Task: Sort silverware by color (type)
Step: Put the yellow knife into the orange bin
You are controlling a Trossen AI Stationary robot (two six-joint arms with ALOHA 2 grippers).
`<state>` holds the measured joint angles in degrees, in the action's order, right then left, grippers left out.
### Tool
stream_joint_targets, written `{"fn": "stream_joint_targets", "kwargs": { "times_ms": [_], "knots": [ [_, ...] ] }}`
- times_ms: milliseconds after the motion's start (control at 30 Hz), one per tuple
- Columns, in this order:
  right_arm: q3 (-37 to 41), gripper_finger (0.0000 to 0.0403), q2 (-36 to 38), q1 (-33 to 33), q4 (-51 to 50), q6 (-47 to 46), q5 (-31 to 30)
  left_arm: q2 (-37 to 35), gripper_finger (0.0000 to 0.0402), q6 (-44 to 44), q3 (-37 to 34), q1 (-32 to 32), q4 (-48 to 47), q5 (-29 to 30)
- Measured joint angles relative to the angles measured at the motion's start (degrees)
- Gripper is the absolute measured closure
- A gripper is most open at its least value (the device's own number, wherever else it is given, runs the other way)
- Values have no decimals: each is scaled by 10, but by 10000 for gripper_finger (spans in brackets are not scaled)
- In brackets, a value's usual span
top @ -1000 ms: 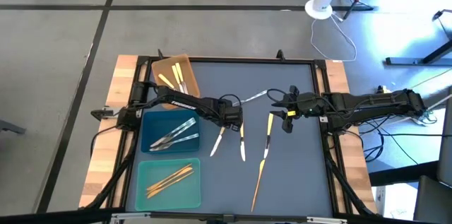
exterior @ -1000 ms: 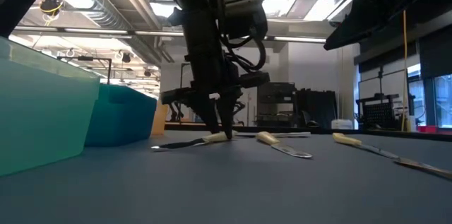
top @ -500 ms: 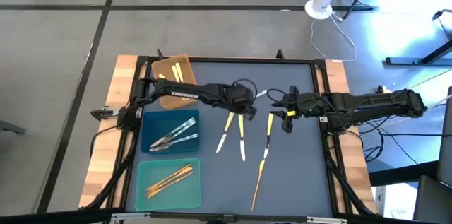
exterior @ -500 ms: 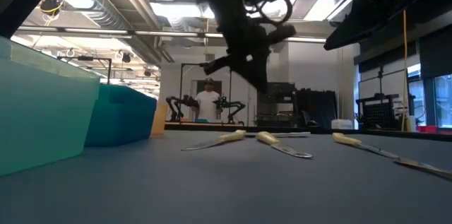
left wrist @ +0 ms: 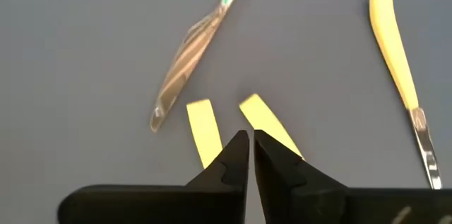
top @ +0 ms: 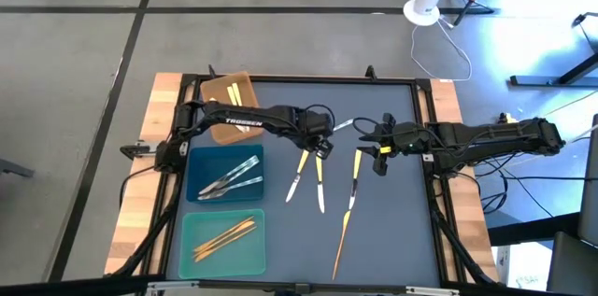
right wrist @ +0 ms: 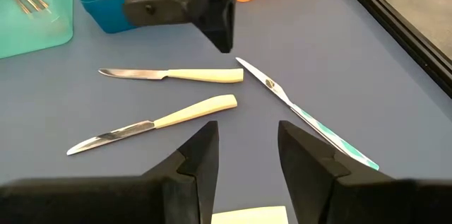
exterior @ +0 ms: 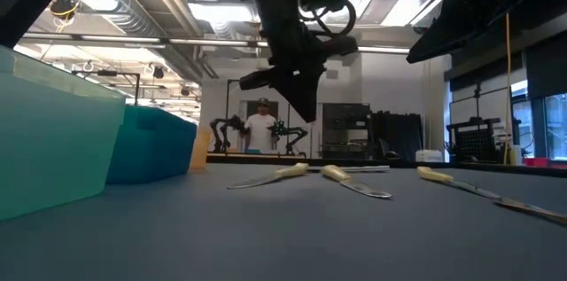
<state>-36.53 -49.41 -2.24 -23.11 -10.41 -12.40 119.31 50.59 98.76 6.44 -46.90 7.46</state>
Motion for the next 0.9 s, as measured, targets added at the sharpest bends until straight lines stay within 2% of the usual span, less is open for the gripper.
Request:
{"fn": "stream_joint_targets", "kwargs": {
  "times_ms": [300, 667, 900],
  "knots": [
    [0, 269, 0, 0, 0, 0, 0, 0, 314, -2, 0, -10, -9, -11],
    [0, 269, 0, 0, 0, 0, 0, 0, 219, 3, 0, -10, -22, 10],
    [0, 269, 0, 0, -1, 0, 0, 30, 186, 3, 0, -13, -25, 10]
  ]
}}
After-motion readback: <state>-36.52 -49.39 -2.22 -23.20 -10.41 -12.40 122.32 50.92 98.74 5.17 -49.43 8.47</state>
